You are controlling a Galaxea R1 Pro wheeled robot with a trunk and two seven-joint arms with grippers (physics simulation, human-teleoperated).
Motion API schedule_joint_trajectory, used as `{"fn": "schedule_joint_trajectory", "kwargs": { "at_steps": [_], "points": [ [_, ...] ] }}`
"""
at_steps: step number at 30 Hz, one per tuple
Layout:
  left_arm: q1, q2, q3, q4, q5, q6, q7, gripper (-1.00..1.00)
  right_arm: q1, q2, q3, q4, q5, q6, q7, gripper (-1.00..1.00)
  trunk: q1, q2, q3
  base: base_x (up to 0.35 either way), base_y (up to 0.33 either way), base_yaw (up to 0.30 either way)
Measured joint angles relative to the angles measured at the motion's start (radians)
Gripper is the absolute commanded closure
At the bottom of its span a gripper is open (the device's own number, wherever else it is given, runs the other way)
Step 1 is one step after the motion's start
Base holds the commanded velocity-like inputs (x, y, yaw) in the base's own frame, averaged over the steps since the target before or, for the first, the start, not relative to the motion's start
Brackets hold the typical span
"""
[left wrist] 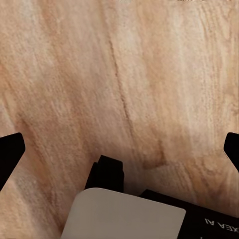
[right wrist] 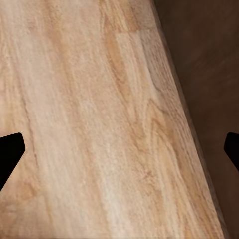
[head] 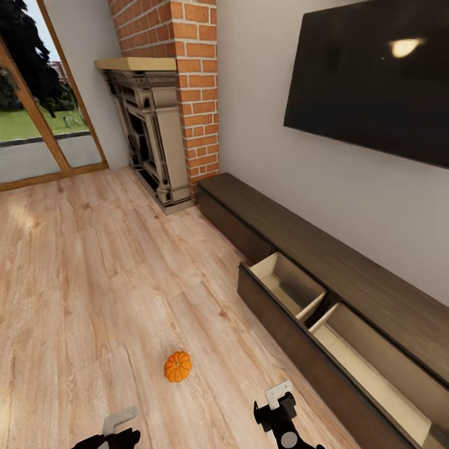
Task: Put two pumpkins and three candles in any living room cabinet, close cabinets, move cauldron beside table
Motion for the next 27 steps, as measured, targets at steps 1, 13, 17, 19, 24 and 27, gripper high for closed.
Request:
{"fn": "schedule_joint_trajectory", "kwargs": {
  "at_steps": [1,13,17,19,24,27],
  "points": [
    [0.0,0.0,0.0,0.0,0.0,0.0,0.0,-1.0,0.0,0.0,0.0,0.0,0.0,0.0,0.0,-1.0,0.0,0.0,0.001,0.086,-0.153,0.194],
    [0.0,0.0,0.001,0.0,0.0,0.0,-0.005,-1.0,0.0,0.001,0.0,0.001,-0.001,0.0,-0.004,-1.0,0.0,0.0,0.016,0.174,-0.218,0.205],
    [0.0,0.0,0.0,0.0,0.0,0.0,-0.005,-1.0,0.0,0.002,0.0,0.001,-0.001,0.0,-0.006,-1.0,0.0,0.0,0.021,0.21,-0.254,0.208],
    [0.0,0.0,0.001,0.0,0.001,0.0,-0.005,-1.0,0.0,0.002,0.0,0.001,-0.001,0.0,-0.02,-1.0,0.0,0.0,0.024,0.21,-0.255,0.209],
    [0.0,0.0,0.001,0.0,0.001,0.0,-0.005,-1.0,0.0,0.005,0.0,0.001,0.002,0.001,-0.064,-1.0,0.0,0.0,0.03,0.21,-0.256,0.21],
    [0.0,0.0,0.001,0.0,0.002,0.0,-0.005,-1.0,0.0,0.007,0.0,0.001,0.004,0.001,-0.067,-1.0,0.0,0.0,0.033,0.21,-0.256,0.213]
  ]
}}
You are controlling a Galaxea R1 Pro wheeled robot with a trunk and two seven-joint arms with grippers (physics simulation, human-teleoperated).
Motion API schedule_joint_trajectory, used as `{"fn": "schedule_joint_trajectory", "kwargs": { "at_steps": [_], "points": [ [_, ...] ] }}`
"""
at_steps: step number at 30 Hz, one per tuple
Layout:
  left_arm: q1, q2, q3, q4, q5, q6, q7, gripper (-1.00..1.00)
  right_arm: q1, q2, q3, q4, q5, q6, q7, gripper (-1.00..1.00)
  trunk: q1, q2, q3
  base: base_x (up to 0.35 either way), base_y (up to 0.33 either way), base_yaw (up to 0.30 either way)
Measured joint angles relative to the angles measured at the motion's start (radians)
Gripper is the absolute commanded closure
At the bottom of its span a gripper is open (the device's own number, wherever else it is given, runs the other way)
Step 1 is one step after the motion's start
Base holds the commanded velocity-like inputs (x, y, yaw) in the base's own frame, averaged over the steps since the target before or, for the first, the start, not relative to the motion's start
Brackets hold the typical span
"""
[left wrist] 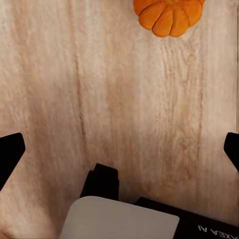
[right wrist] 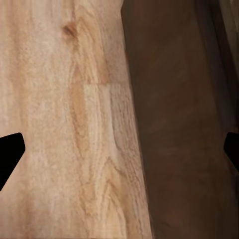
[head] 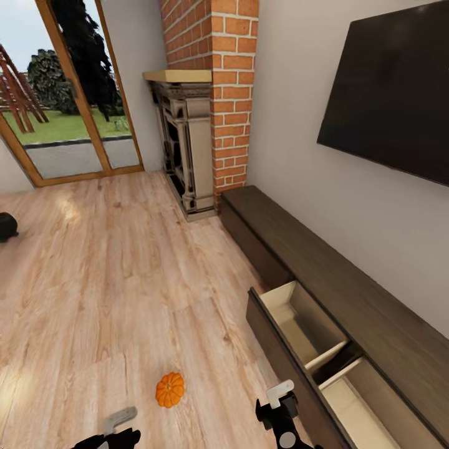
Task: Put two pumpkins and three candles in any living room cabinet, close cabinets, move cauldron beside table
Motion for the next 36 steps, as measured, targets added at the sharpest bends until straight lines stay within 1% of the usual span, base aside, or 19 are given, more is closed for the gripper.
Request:
{"fn": "schedule_joint_trajectory", "kwargs": {
  "at_steps": [9,13,19,24,36],
  "points": [
    [0.0,0.0,0.0,0.0,0.0,0.0,0.0,-1.0,0.0,0.0,0.0,0.0,0.001,0.0,0.0,-1.0,0.0,0.0,0.01,0.183,-0.208,0.227],
    [0.0,0.0,0.0,0.0,0.0,0.0,0.0,-1.0,0.0,-0.001,0.0,0.0,0.002,0.0,0.006,-1.0,0.0,0.0,0.013,0.02,-0.022,0.138],
    [0.0,-0.001,0.0,-0.002,0.002,0.0,-0.001,-1.0,0.0,-0.001,0.001,0.0,0.002,-0.001,0.011,-1.0,0.0,0.0,0.013,0.002,-0.002,0.015],
    [0.0,-0.003,0.0,-0.003,0.002,0.0,-0.002,-1.0,0.0,-0.002,0.001,-0.001,0.003,-0.002,0.046,-1.0,0.0,0.0,0.013,0.0,0.0,0.031],
    [0.0,-0.003,0.0,-0.003,0.002,0.0,-0.002,-1.0,0.0,-0.001,0.002,0.0,0.003,-0.001,0.059,-1.0,0.0,0.0,0.012,0.0,0.0,0.262]
  ]
}}
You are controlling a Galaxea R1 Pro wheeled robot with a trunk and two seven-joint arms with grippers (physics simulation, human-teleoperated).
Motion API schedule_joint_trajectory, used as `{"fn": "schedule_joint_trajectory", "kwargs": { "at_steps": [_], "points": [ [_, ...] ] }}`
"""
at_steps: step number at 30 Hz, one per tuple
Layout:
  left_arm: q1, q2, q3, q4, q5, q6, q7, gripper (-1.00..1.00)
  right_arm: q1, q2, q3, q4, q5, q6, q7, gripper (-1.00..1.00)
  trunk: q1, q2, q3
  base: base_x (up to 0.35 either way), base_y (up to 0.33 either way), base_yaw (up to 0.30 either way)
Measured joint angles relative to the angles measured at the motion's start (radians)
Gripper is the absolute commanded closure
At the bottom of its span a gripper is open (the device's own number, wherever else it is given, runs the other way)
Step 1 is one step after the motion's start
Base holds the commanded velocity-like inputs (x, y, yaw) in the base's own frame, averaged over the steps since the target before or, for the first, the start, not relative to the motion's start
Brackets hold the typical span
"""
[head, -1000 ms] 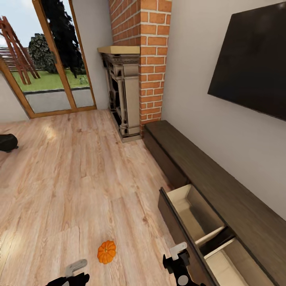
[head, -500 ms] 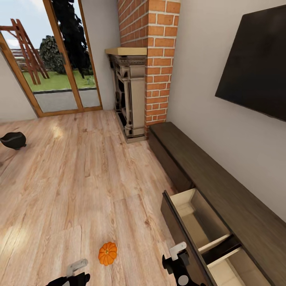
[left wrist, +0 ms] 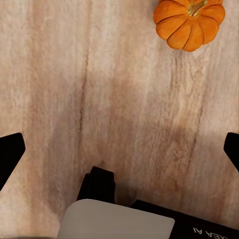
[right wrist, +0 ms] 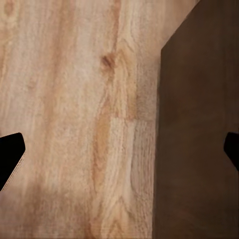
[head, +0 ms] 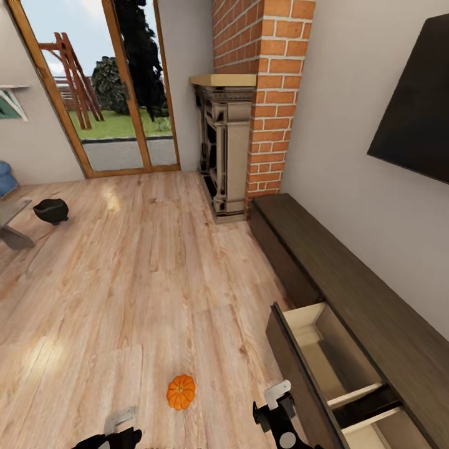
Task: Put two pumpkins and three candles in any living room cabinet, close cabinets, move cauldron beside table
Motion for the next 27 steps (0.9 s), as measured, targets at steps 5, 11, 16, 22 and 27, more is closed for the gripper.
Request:
{"fn": "schedule_joint_trajectory", "kwargs": {
  "at_steps": [5,11,16,22,27],
  "points": [
    [0.0,0.0,0.0,0.0,0.001,0.0,0.0,-1.0,0.0,0.0,0.0,0.0,0.0,0.0,0.0,-1.0,0.0,0.0,0.0,0.0,0.0,0.288],
    [0.0,0.0,0.0,-0.002,0.001,0.0,-0.001,-1.0,0.001,0.0,0.0,0.0,0.0,0.003,0.002,-1.0,0.0,0.0,0.0,0.0,0.0,0.289],
    [0.0,-0.006,0.002,-0.003,0.002,0.001,0.005,-1.0,0.001,0.001,0.0,0.001,0.0,0.001,0.003,-1.0,0.019,-0.035,-0.016,0.0,0.0,0.276],
    [0.0,-0.019,0.007,-0.002,0.001,0.001,0.008,-1.0,0.001,0.002,0.0,-0.003,-0.005,-0.001,0.003,-1.0,0.042,-0.077,-0.034,0.0,0.0,0.062],
    [0.0,-0.019,0.009,-0.001,0.001,0.002,0.008,-1.0,0.001,0.002,0.001,-0.004,-0.005,-0.001,0.026,-1.0,0.061,-0.112,-0.05,0.037,0.0,0.005]
  ]
}}
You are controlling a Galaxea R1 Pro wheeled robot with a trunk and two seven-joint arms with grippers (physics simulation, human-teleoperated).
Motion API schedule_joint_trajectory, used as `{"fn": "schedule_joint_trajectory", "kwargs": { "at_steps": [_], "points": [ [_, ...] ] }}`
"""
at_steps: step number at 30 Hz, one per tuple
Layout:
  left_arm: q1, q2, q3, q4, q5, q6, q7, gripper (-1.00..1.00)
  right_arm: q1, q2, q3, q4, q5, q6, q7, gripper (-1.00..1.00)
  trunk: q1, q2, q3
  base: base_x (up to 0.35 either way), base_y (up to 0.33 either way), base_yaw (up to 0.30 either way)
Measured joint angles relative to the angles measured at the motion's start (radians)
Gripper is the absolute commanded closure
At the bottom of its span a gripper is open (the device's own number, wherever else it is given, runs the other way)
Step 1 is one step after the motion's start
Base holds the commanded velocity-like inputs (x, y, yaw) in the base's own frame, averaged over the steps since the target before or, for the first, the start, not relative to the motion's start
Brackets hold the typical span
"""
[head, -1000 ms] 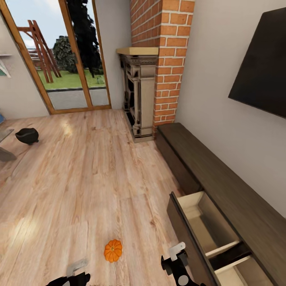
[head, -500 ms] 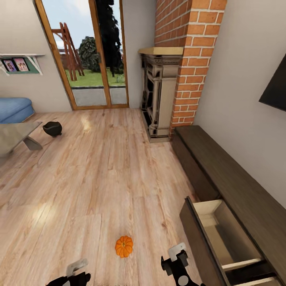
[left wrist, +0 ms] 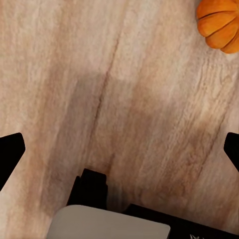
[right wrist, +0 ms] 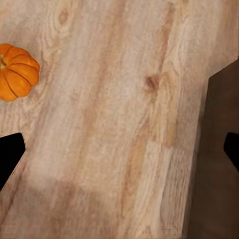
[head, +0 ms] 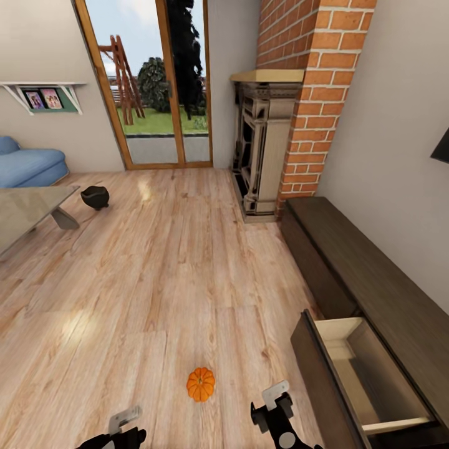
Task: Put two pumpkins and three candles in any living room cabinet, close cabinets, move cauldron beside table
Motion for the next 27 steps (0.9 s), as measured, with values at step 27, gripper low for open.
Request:
{"fn": "schedule_joint_trajectory", "kwargs": {
  "at_steps": [27],
  "points": [
    [-0.222,0.177,0.116,-0.446,-0.003,0.544,-0.061,-1.0,-0.001,-0.004,0.024,-0.058,0.014,-0.035,0.043,-1.0,0.103,-0.189,-0.085,0.001,0.0,0.0]
  ]
}}
